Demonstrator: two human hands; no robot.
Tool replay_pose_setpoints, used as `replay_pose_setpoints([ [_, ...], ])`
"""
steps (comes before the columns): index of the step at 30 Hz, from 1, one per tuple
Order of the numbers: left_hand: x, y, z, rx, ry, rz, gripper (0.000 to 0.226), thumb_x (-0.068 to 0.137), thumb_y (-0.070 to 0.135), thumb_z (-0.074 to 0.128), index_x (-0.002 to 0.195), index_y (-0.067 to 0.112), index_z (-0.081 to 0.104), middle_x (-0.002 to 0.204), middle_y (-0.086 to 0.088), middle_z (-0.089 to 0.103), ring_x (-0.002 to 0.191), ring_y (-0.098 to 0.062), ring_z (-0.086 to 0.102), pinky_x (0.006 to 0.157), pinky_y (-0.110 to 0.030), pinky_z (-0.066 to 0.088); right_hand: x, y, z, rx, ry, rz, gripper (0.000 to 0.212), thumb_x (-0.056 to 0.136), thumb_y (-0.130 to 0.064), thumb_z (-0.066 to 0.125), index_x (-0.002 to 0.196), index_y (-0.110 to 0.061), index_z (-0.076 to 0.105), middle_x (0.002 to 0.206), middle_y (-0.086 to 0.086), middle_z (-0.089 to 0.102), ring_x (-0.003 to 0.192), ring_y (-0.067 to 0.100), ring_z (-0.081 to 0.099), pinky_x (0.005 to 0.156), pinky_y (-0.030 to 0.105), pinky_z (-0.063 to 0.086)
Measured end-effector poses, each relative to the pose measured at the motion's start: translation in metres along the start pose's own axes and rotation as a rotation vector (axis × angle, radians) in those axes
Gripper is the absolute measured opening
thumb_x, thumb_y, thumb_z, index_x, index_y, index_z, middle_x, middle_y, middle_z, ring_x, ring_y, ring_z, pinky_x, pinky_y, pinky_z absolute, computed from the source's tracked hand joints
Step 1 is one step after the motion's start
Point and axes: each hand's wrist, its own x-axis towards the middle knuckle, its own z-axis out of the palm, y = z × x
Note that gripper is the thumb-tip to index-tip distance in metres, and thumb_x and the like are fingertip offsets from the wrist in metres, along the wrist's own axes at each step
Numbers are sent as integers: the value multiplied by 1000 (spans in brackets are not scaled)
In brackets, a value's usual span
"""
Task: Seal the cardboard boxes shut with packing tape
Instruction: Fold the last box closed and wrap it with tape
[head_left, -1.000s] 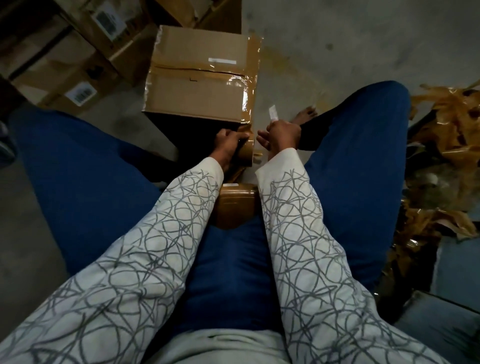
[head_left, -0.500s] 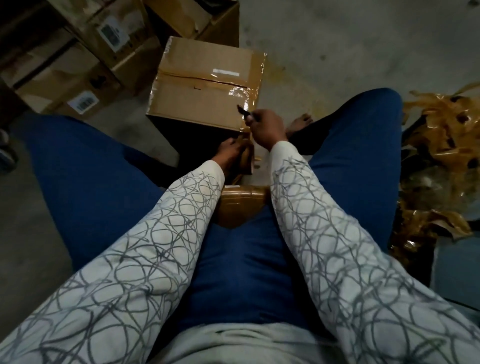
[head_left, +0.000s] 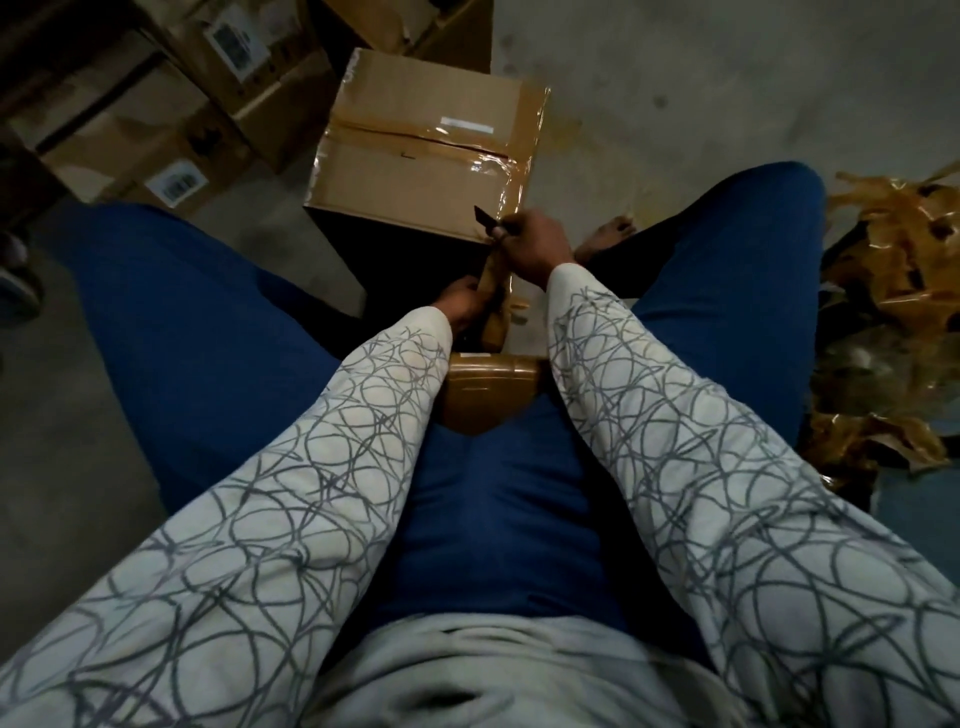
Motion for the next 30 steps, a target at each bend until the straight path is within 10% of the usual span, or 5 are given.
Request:
replay_pose_setpoints([
  [10, -5, 2, -11, -179, -21, -60, 10, 92, 9, 66, 99, 15, 70, 110, -13, 70, 101, -27, 67, 90, -41, 56, 1, -6, -66, 169, 8, -17, 40, 106, -30, 45, 111, 3, 66, 75, 3, 57, 64, 23, 65, 67, 39, 62],
  [23, -15, 6, -7, -225, -9, -96, 31, 93, 18, 68, 120, 3, 63, 100, -10, 68, 80, -19, 66, 60, -31, 52, -17, 5, -40, -39, 208, -58, 23, 88, -17, 75, 110, -21, 77, 110, -2, 75, 98, 11, 69, 93, 28, 55],
  [30, -20, 4, -7, -22, -4, -130, 36, 88, 13, 71, 119, -4, 62, 98, -15, 70, 83, -25, 68, 63, -30, 54, -21, 22, -3, -443, -20, 7, 26, 90, -9, 71, 113, 1, 68, 115, 21, 68, 108, 36, 67, 78, 36, 49],
])
